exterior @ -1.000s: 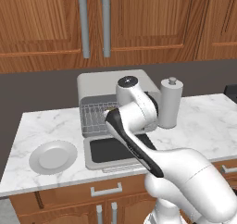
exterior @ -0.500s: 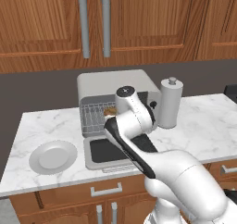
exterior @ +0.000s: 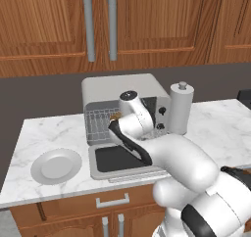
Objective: Pick up the bagel from the plate, place it on the toaster oven rack, close the door, and set the timer.
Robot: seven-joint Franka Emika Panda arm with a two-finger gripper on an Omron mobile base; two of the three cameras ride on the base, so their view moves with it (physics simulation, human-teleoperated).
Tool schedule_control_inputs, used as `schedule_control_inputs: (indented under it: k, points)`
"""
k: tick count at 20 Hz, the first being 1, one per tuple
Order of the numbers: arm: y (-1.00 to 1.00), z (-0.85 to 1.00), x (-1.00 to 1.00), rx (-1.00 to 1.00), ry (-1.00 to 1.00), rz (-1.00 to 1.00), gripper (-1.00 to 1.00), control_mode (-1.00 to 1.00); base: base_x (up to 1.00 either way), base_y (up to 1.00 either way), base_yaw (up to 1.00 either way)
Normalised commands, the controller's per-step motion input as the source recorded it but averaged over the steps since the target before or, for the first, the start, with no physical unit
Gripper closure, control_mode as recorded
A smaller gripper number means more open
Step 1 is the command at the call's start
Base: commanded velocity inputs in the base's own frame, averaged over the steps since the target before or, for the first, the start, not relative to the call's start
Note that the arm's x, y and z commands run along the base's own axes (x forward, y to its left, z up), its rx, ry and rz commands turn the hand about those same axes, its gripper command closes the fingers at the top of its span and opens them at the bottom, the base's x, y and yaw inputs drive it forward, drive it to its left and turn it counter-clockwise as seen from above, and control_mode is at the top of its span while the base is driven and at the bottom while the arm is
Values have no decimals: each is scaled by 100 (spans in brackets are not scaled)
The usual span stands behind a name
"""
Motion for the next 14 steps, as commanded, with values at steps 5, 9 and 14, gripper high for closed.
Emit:
schedule_control_inputs:
  k: [5, 9, 14]
  points:
    - [0, -18, 66, 0, 0, 0, -100, -100, 0, 0, 0]
    - [1, -17, 65, -1, 0, 0, -100, -100, 0, 0, 0]
    - [6, -5, 47, -2, -2, 0, -100, -100, 0, 0, 0]
